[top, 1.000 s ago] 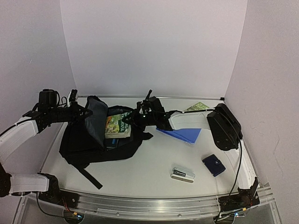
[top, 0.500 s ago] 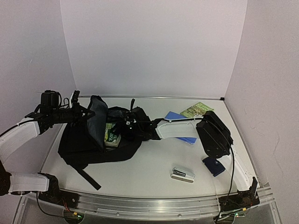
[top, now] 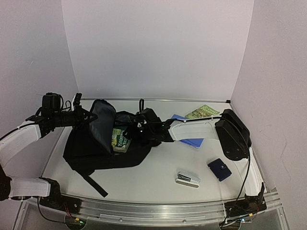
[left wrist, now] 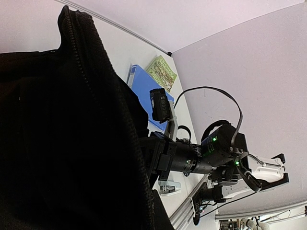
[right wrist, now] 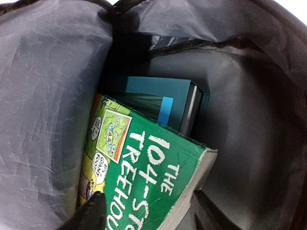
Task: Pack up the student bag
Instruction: Place the book in the student bag.
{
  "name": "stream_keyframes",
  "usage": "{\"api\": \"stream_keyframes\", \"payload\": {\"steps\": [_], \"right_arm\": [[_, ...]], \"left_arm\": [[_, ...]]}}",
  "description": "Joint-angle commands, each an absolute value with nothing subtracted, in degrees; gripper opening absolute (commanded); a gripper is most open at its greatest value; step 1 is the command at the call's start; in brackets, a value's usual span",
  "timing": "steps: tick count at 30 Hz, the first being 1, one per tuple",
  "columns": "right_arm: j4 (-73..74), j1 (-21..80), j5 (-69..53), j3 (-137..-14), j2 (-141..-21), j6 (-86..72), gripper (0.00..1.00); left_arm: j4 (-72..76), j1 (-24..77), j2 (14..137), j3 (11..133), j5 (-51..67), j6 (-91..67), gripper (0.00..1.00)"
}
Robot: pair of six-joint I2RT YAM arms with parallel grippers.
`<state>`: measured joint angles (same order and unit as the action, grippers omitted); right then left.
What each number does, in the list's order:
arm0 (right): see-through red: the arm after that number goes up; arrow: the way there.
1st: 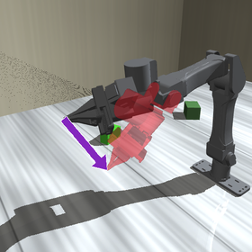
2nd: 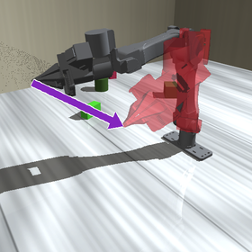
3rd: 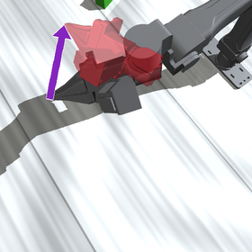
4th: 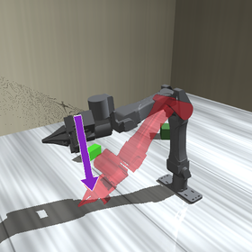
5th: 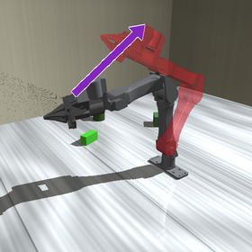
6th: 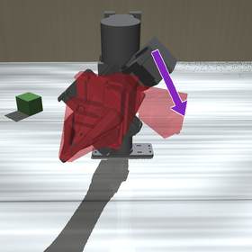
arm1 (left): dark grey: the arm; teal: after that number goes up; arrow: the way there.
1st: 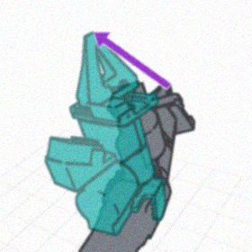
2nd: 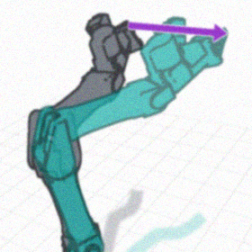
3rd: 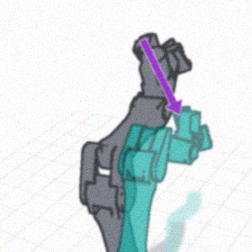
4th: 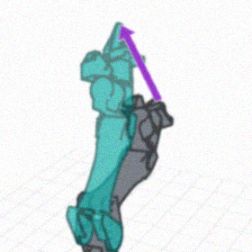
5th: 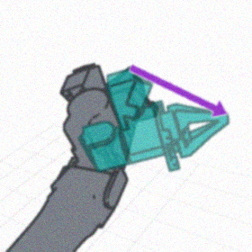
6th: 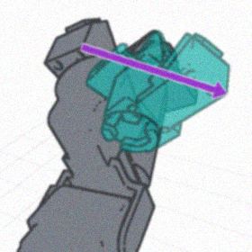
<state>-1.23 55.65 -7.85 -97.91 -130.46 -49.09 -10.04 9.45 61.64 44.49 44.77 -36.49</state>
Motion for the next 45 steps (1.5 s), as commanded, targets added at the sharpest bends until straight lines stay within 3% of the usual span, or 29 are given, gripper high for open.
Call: {"api": "stream_keyframes", "payload": {"steps": [1,7,24,32,42,45], "right_arm": [[-0.1,56.5,-6.8,-99.7,-130.2,-48.3,0.52],[-0.1,57.5,-9.5,-105.3,-134.8,-47.3,0.4],[-3.9,60.0,-16.6,-119.0,-144.3,-46.7,0.34],[-3.8,60.0,-12.1,-111.1,-133.6,-42.5,0.45],[3.9,59.4,3.3,-92.1,-107.7,-36.7,0.67],[6.7,57.2,5.8,-86.5,-101.6,-37.1,0.72]], "left_arm": [[-8.4,9.7,61.7,44.8,44.7,-36.7,0.0],[-8.7,9.7,61.5,44.4,45.1,-36.6,0.0],[-7.9,9.7,61.6,43.0,44.9,-38.0,0.0],[-19.5,9.1,60.2,44.2,27.5,-38.8,0.0],[-27.6,6.9,61.0,41.5,16.1,-43.3,0.0],[-27.7,6.2,59.0,39.6,14.3,-44.3,0.05]]}}
